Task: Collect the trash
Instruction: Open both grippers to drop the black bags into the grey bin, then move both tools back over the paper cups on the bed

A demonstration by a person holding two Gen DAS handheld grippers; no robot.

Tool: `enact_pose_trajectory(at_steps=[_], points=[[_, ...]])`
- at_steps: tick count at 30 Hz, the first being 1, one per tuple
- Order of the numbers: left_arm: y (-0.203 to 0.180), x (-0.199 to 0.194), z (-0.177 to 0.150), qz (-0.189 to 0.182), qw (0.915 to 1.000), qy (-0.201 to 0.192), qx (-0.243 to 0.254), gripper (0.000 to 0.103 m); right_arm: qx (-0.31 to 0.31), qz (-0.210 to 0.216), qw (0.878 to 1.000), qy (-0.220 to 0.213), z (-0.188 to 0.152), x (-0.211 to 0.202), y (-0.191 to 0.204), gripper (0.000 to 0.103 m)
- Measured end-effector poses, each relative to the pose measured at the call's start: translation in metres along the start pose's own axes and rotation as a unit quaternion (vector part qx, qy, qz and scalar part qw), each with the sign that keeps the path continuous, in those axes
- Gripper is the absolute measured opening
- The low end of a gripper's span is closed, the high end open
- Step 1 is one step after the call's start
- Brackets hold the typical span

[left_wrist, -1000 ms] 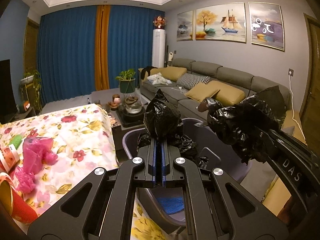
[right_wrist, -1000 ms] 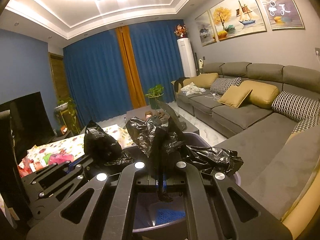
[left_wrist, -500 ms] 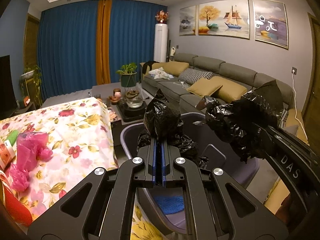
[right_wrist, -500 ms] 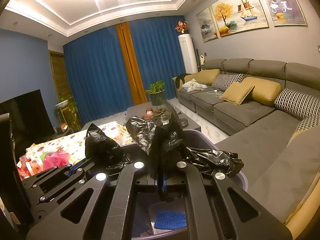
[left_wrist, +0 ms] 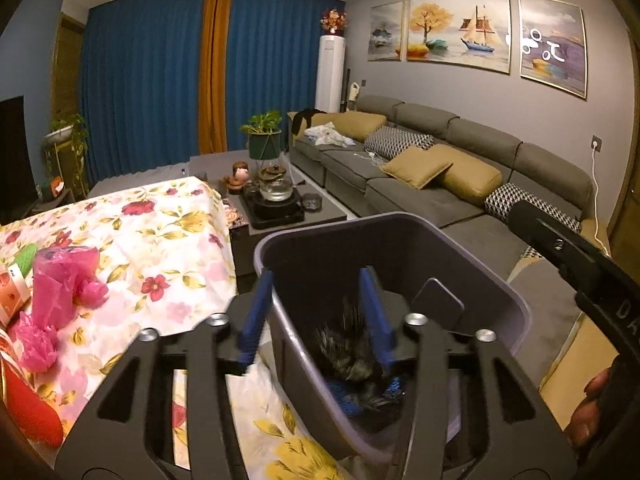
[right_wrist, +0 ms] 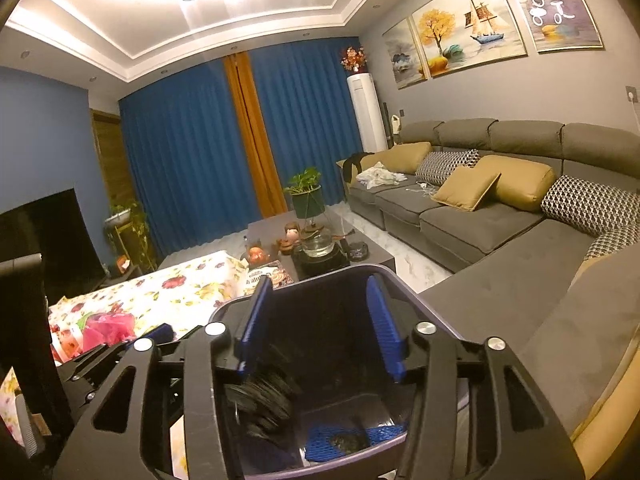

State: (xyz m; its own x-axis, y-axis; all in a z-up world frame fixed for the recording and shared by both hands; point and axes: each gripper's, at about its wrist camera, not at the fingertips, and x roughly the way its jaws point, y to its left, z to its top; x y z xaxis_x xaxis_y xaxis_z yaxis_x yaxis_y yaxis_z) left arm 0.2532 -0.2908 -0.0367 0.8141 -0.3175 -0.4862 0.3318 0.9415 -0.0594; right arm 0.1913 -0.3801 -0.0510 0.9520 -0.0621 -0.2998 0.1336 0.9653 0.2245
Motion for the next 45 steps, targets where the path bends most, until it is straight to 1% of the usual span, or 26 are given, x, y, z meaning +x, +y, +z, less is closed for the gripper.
enact_pose_trajectory(at_steps=[2,3,4,5,8,9,10,15,19,24,29,30,37,42,45], points=[[0.003,-0.006,0.000,0.003,1.0000,-0.006,-0.004,0.065,-0.001,-0.005,1.000,-0.004,-0.001,-0.006,0.001,0.061],[0.005,-0.010,0.000,0.003,0.9999,-0.010,-0.006,0.067,-0.001,-0.007,1.000,-0.004,-0.001,-0.009,0.001,0.065],[0.008,-0.014,-0.001,0.006,0.9999,-0.012,-0.007,0.072,-0.001,-0.009,1.000,-0.005,-0.002,-0.011,0.002,0.070],[0.010,-0.017,-0.001,0.008,0.9998,-0.014,-0.008,0.076,0.001,-0.011,1.000,-0.005,-0.003,-0.014,0.002,0.073],[0.018,-0.029,-0.004,0.016,0.9997,-0.017,-0.011,0.081,0.006,-0.014,1.000,-0.007,-0.006,-0.024,0.003,0.077],[0.020,-0.034,-0.005,0.020,0.9996,-0.018,-0.012,0.082,0.006,-0.016,1.000,-0.007,-0.006,-0.026,0.004,0.081],[0.023,-0.039,-0.007,0.024,0.9995,-0.018,-0.014,0.083,0.007,-0.020,1.000,-0.008,-0.006,-0.029,0.005,0.082],[0.042,-0.070,-0.016,0.043,0.9986,-0.027,-0.016,0.084,0.000,-0.021,1.000,-0.012,-0.007,-0.046,0.020,0.082],[0.063,-0.097,-0.027,0.082,0.9960,-0.033,-0.012,0.085,-0.013,-0.010,1.000,-0.010,-0.012,-0.056,0.038,0.082],[0.103,-0.130,-0.043,0.127,0.9908,-0.035,-0.032,0.085,-0.031,0.022,0.999,0.002,-0.023,-0.060,0.073,0.082],[0.147,-0.166,-0.057,0.173,0.9823,-0.049,-0.054,0.085,-0.055,0.061,0.997,0.014,-0.040,-0.065,0.119,0.082],[0.157,-0.174,-0.061,0.186,0.9796,-0.050,-0.057,0.085,-0.061,0.070,0.996,0.017,-0.046,-0.066,0.131,0.082],[0.213,-0.215,-0.087,0.243,0.9651,-0.060,-0.077,0.085,-0.086,0.114,0.989,0.047,-0.073,-0.060,0.191,0.082],[0.252,-0.239,-0.105,0.272,0.9546,-0.057,-0.107,0.085,-0.105,0.136,0.983,0.060,-0.086,-0.053,0.228,0.082],[0.271,-0.249,-0.113,0.280,0.9508,-0.058,-0.120,0.085,-0.118,0.146,0.980,0.067,-0.096,-0.049,0.249,0.081]])
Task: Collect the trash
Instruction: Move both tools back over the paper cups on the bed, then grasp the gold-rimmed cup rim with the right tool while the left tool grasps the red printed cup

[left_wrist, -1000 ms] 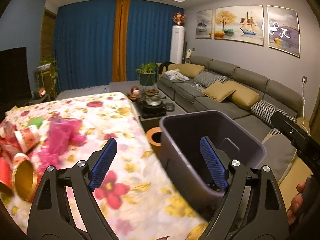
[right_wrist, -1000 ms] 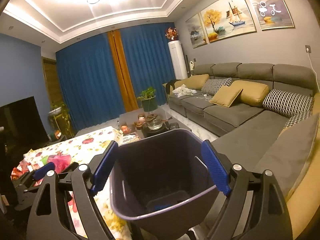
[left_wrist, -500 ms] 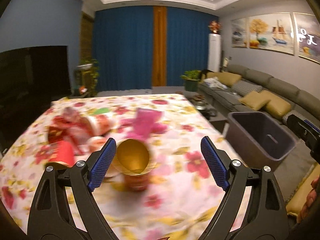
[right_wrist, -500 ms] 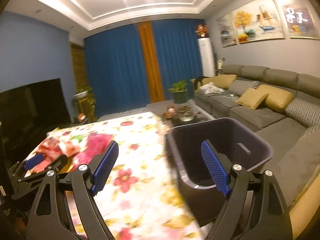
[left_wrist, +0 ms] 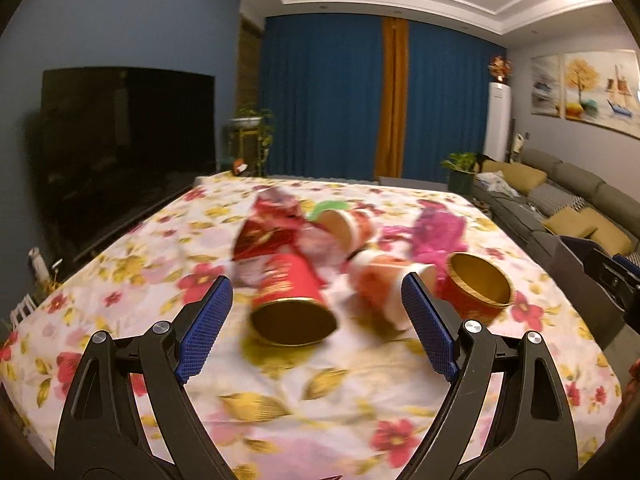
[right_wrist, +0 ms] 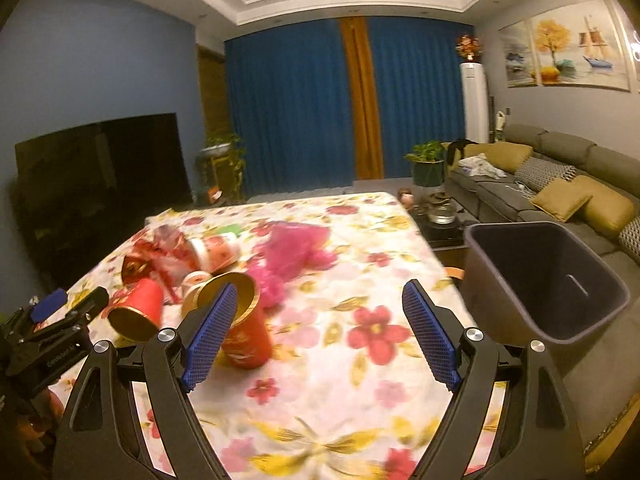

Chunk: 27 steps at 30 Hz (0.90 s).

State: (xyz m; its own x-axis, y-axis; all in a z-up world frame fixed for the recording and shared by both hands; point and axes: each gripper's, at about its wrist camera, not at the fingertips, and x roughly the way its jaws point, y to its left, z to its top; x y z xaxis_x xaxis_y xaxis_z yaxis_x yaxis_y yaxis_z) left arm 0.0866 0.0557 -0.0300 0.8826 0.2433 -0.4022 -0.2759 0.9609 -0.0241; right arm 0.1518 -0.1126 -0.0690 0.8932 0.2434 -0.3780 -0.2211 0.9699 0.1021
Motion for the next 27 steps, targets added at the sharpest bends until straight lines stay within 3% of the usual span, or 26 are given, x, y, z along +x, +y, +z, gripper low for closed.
enact_pose_trajectory(at_steps=[10,27], points=[[0.035,0.013,-0.007,0.005,0.9999,0.011,-0.008,0.085,-0.015,0.011,0.999,0.031,-0.007,0.033,0.031,0.069],[0.047,0.035,-0.011,-0.006,0.9989,0.046,-0.011,0.085,-0.022,0.019,0.996,0.078,-0.012,0.072,0.037,0.044]])
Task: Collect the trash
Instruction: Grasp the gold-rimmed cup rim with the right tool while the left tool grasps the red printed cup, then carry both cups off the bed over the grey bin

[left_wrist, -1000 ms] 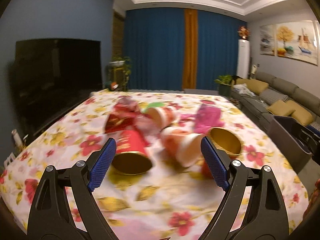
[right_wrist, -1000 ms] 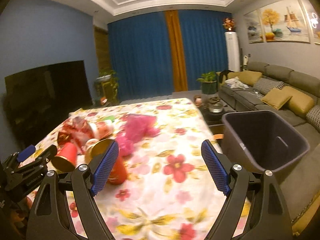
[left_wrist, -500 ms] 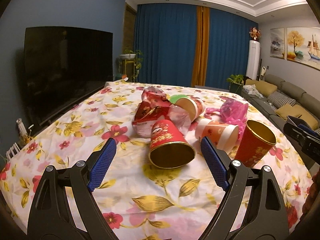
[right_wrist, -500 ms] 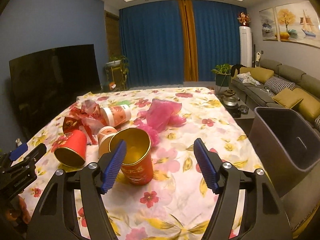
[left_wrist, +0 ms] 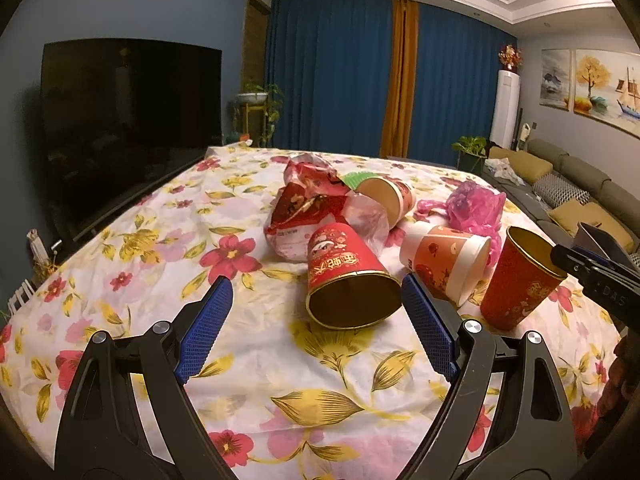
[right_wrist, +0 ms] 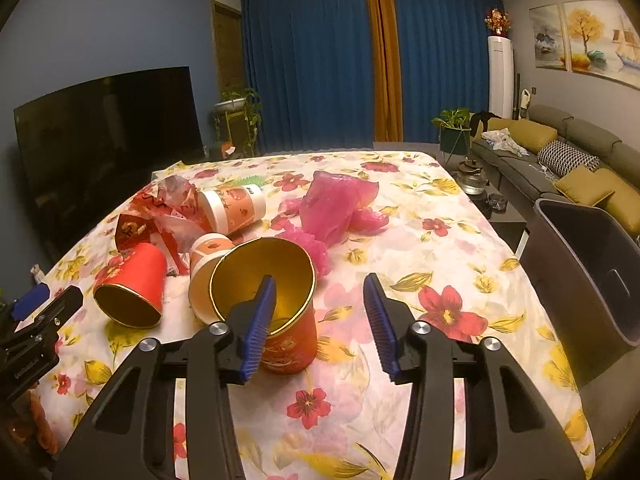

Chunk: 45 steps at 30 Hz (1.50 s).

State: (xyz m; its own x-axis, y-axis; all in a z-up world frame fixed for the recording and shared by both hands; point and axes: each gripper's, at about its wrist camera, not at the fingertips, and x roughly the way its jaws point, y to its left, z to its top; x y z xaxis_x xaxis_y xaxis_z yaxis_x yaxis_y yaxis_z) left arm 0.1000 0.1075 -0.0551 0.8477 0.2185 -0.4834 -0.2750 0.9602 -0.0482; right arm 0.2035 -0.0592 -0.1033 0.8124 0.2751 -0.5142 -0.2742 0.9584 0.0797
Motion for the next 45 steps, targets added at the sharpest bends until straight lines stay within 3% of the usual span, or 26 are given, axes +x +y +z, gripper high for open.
enact_pose_trajectory(at_steps=[9,13,16,21,32,45], points=[[0.006,0.017,0.001,-0.009,0.9991,0.039,-0.010,0.084,-0.003,0.010,1.000,0.018,0.000,0.013,0.004,0.027],[0.009,0.030,0.002,-0.011,0.9977,0.065,-0.017,0.079,-0.003,0.013,1.000,0.025,-0.001,0.015,0.004,0.017],[0.012,0.042,0.002,-0.022,0.9958,0.086,-0.025,0.069,-0.003,0.014,1.000,0.026,-0.002,0.015,0.004,0.011],[0.016,0.056,0.001,-0.033,0.9917,0.118,-0.040,0.048,0.001,0.016,1.000,0.021,-0.002,0.011,0.002,0.009],[0.022,0.067,0.000,-0.036,0.9888,0.133,-0.059,0.003,0.010,0.017,1.000,-0.001,-0.001,-0.008,-0.002,0.008],[0.013,0.032,0.010,-0.026,0.9963,0.072,-0.040,0.002,0.012,0.022,0.999,-0.023,0.000,-0.032,-0.005,0.008]])
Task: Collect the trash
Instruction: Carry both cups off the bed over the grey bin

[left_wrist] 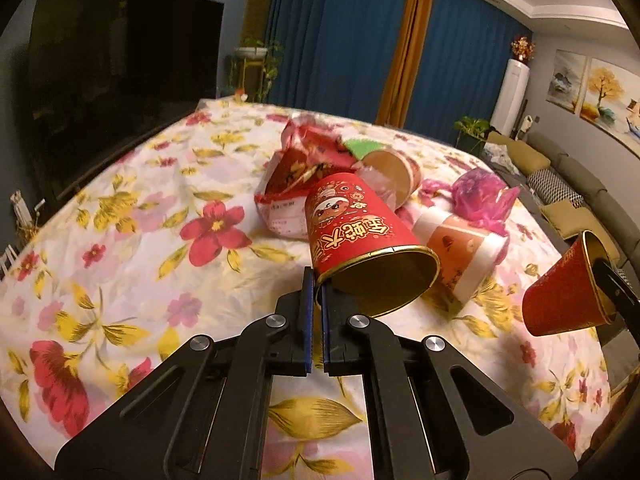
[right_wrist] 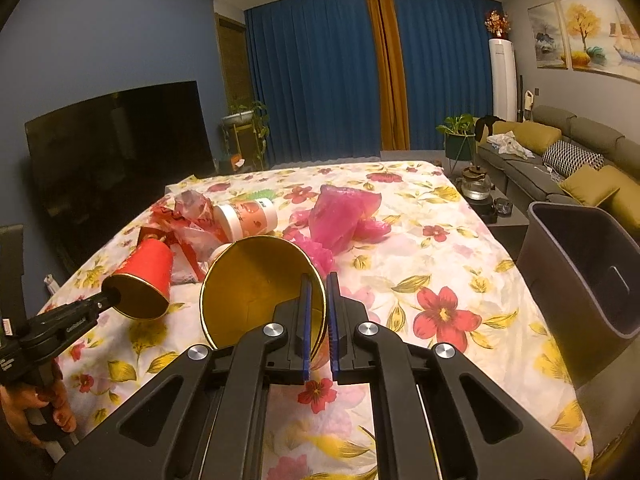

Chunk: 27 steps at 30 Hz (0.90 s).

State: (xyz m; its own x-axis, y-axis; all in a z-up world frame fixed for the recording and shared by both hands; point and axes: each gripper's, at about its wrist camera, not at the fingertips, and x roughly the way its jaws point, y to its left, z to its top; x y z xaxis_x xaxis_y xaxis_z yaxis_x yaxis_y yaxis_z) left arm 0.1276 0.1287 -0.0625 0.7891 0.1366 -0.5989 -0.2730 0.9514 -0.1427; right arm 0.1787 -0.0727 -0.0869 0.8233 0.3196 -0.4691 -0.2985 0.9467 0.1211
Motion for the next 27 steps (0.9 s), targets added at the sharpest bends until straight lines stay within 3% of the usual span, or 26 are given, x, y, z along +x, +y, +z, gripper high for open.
enact_pose_trajectory(at_steps=[12,27], points=[[-0.032,-0.043,0.005,-0.024,0.9983,-0.046,0.026,0.002,0.002,-0.010,1.000,-0.024,0.003,-0.027,-0.009,0.008],[-0.115,-0.064,0.004,-0.084,0.9904,-0.070,0.085,0.002,0.015,-0.043,0.997,-0.056,0.003,-0.067,-0.043,0.008]])
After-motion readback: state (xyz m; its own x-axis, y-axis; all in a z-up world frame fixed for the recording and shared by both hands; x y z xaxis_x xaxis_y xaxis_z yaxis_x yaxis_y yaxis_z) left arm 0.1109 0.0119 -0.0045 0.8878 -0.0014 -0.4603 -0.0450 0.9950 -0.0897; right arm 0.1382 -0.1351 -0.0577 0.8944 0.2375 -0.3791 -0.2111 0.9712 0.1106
